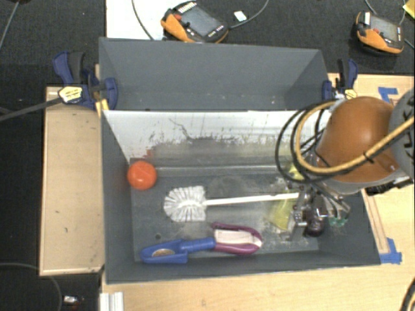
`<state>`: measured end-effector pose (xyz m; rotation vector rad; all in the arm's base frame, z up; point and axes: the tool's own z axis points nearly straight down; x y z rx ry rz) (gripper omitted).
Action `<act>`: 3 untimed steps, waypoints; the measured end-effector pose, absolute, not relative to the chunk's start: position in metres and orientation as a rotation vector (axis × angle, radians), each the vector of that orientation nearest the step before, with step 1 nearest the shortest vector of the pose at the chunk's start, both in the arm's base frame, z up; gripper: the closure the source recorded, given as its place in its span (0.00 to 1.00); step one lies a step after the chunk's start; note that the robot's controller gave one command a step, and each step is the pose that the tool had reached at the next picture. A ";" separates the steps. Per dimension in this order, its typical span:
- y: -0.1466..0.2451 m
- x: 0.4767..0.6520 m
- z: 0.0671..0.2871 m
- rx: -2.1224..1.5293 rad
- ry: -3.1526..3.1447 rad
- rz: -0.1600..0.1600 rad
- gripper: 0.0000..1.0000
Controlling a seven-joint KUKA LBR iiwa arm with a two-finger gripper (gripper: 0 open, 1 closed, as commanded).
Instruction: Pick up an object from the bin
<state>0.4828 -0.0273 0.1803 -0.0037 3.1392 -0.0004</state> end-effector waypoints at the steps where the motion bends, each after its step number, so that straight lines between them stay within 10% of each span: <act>1: -0.027 0.483 0.180 -0.004 3.139 0.000 0.00; 2: -0.073 0.493 0.138 0.059 3.139 -0.002 0.00; 3: -0.052 0.510 0.240 -0.025 3.136 0.002 0.00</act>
Offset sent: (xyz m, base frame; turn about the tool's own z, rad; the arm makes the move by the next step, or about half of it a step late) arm 0.0106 -0.0441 -0.0423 0.0367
